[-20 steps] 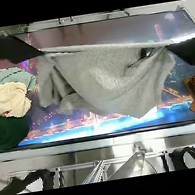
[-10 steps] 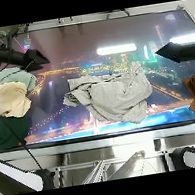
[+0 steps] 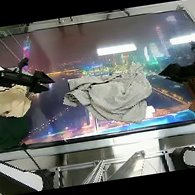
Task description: Fold the shirts.
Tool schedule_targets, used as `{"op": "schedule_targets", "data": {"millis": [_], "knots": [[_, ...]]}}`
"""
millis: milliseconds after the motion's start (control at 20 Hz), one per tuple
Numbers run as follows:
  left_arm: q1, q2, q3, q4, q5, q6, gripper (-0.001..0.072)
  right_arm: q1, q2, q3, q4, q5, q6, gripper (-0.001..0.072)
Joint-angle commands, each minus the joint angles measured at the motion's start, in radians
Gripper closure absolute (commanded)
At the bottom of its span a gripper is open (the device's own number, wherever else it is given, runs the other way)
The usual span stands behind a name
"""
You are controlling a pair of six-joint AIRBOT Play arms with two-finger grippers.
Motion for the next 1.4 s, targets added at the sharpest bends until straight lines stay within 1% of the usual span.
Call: {"op": "schedule_targets", "data": {"millis": [0,250,300,350,400,450,500,550,600,650,700,750,800,900,1000,1100,1200,1350], "knots": [[-0.075,-0.071,0.077,0.003,0.080,0.017,0.0015,0.009,-0.120,-0.019,0.027,-0.026,0.038,0.0153],[-0.156,-0.277,0.329,0.002,0.012,-0.025,0.0015,0.113,-0.282,-0.019,0.124,-0.018,0.032,0.0168],[-0.163,-0.316,0.378,-0.001,-0.007,-0.034,0.0015,0.137,-0.300,-0.018,0.139,-0.021,0.032,0.0228],[-0.175,-0.345,0.415,-0.010,-0.021,-0.036,0.0015,0.158,-0.313,-0.014,0.145,-0.021,0.029,0.0262],[-0.179,-0.369,0.433,-0.064,-0.029,-0.036,0.0015,0.177,-0.319,-0.010,0.158,-0.021,0.024,0.0263],[-0.183,-0.382,0.429,-0.140,-0.027,-0.035,0.0041,0.191,-0.319,-0.005,0.167,-0.023,0.024,0.0268],[-0.187,-0.387,0.406,-0.223,-0.016,-0.016,0.0184,0.200,-0.319,0.002,0.179,-0.020,0.024,0.0352],[-0.188,-0.387,0.375,-0.295,-0.009,0.029,0.0320,0.204,-0.319,0.011,0.186,-0.011,0.024,0.0438],[-0.188,-0.387,0.354,-0.345,-0.023,0.053,0.0495,0.205,-0.319,0.023,0.195,0.008,0.024,0.0507],[-0.187,-0.387,0.347,-0.364,-0.055,0.060,0.0694,0.203,-0.318,0.034,0.211,0.032,0.019,0.0590],[-0.182,-0.386,0.355,-0.366,-0.103,0.066,0.0702,0.202,-0.310,0.047,0.224,0.068,0.001,0.0654],[-0.172,-0.386,0.381,-0.366,-0.153,0.066,0.0703,0.196,-0.293,0.060,0.222,0.100,0.000,0.0694],[-0.161,-0.375,0.415,-0.366,-0.196,0.051,0.0704,0.184,-0.265,0.077,0.222,0.143,0.001,0.0695],[-0.125,-0.294,0.423,-0.365,-0.220,0.035,0.0705,0.134,-0.185,0.127,0.187,0.239,0.012,0.0695],[-0.070,-0.158,0.380,-0.364,-0.203,0.035,0.0705,0.058,-0.090,0.205,0.084,0.340,0.106,0.0694],[-0.014,-0.015,0.347,-0.365,-0.175,0.018,0.0705,-0.015,0.001,0.305,-0.017,0.378,0.180,0.0695],[0.027,0.126,0.352,-0.365,-0.175,0.003,0.0704,-0.064,0.109,0.379,0.007,0.369,0.179,0.0695],[0.060,0.339,0.391,-0.366,-0.179,0.000,0.0703,-0.096,0.283,0.461,0.153,0.343,0.113,0.0695]]}}
